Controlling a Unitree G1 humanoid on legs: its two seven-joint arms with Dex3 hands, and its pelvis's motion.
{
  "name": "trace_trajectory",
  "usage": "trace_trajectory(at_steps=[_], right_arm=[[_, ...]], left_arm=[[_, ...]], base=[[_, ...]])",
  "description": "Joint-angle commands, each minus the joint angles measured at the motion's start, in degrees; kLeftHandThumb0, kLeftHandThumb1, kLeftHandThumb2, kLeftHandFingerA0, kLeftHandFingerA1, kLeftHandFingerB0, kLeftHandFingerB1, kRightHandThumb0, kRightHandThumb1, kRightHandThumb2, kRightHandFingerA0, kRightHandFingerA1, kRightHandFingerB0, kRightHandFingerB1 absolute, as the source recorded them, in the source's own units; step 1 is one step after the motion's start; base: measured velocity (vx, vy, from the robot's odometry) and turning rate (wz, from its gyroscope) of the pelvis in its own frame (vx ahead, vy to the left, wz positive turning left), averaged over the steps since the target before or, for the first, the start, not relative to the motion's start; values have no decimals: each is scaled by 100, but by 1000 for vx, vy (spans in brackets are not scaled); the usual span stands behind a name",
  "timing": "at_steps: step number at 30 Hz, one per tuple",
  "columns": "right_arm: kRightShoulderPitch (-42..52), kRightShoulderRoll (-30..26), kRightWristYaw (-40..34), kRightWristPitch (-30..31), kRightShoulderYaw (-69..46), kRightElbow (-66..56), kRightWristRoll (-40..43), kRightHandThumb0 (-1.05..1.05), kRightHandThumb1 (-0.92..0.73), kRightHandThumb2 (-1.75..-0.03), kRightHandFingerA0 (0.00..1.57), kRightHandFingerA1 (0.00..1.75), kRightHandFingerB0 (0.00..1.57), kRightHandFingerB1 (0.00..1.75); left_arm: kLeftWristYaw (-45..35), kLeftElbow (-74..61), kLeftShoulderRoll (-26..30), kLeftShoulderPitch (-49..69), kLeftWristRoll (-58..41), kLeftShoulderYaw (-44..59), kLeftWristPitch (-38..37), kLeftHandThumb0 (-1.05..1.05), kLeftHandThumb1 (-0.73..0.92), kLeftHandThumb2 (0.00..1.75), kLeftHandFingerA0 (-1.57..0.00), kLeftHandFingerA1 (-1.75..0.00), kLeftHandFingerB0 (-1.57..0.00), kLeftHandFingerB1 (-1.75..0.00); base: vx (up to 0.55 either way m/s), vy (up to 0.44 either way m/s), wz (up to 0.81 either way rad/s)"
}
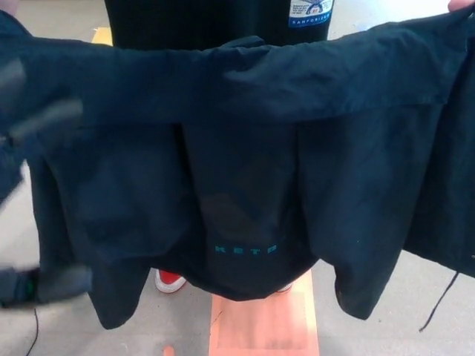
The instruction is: A person hands a coat to the robot and the robot grabs it with both hands and holds it while the person wears the coat.
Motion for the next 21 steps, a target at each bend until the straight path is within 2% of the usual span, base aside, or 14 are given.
trace_trajectory(at_steps=[1, 3, 4, 6, 10, 11, 12, 14, 15, 16, 17, 18, 20, 21], right_arm=[[-1304, -1372, 1253, 1564, -94, 199, 1212, -80, -70, -62, 25, 38, 9, 28], [-1857, -1941, 1667, 1925, 177, 589, 1481, -82, -70, -63, 26, 36, 9, 25], [-2078, -2067, 1776, 1903, 340, 789, 1490, -84, -58, -94, 15, 44, 5, 29], [-2661, -2294, 2022, 1918, 772, 1240, 1544, -84, -56, -93, 9, 42, 5, 30], [-3616, -2702, 2460, 2187, 1505, 1709, 1296, -82, -57, -93, 13, 44, 5, 25], [-3855, -2770, 2600, 2190, 1704, 1827, 1221, -82, -59, -93, 13, 45, 5, 21], [-4349, -2796, 2860, 2268, 2133, 2061, 1019, -82, -60, -94, 14, 44, 3, 21], [-4783, -2749, 3030, 2241, 2510, 2305, 772, -83, -61, -95, 17, 45, 5, 24], [-5008, -2652, 3108, 2183, 2699, 2470, 666, -80, -74, -63, 27, 33, 7, 21], [-5151, -2598, 3172, 2123, 2831, 2589, 574, -79, -75, -64, 26, 33, 6, 21], [-5304, -2549, 3243, 2058, 2974, 2719, 478, -79, -75, -64, 26, 33, 6, 21], [-5631, -2485, 3533, 2072, 3287, 2953, 316, -81, -61, -95, 16, 44, 3, 21], [-5942, -2428, 3810, 2174, 3600, 3174, 202, -81, -60, -94, 19, 46, 2, 19], [-6181, -2361, 4050, 2341, 3860, 3323, 70, -89, -65, -97, 22, 47, 2, 14]], left_arm=[[-962, 275, 555, -1401, -833, -81, 585, -103, 63, 92, 0, -4, 0, -19], [-1029, 715, 580, -2100, -362, -261, 608, -102, 62, 91, 0, -3, 0, -19], [-1109, 794, 635, -2293, -288, -317, 686, -103, 63, 91, 0, -1, 0, -17], [-1271, 1037, 818, -2760, 65, -417, 765, -99, 61, 92, 0, 0, 0, -13], [-1669, 1282, 1086, -3524, 232, -648, 1140, -91, 56, 95, 0, 0, 0, -18], [-1792, 1308, 1177, -3650, 231, -686, 1252, -90, 67, 61, 0, -20, 0, -24], [-2176, 1335, 1393, -3897, 219, -827, 1631, -87, 55, 98, -4, -10, -3, -17], [-2488, 1402, 1568, -4108, 309, -984, 1938, -88, 55, 99, -4, -11, -4, -16], [-2636, 1552, 1600, -4280, 362, -1118, 1972, -96, 58, 95, -9, -17, -10, -16], [-2748, 1634, 1641, -4377, 411, -1204, 1986, -90, 56, 100, 0, -14, -12, -17], [-2861, 1711, 1694, -4473, 459, -1295, 2003, -90, 56, 100, 0, -14, -12, -17], [-3148, 1907, 1722, -4735, 531, -1517, 2146, -89, 54, 98, 0, -15, -14, -18], [-3450, 2089, 1748, -5001, 538, -1746, 2333, -95, 57, 99, 0, -9, -11, -12], [-3803, 2176, 1782, -5233, 507, -1922, 2631, -93, 56, 99, -4, -6, -12, -12]], base=[[0, 0, 0], [0, 0, 0], [0, 0, 0], [0, 0, 0], [0, 0, 0], [0, 0, 0], [0, 0, 0], [0, 0, 0], [0, 0, 0], [0, 0, 0], [0, 0, 0], [0, 0, 0], [0, 0, 0], [0, 0, 0]])
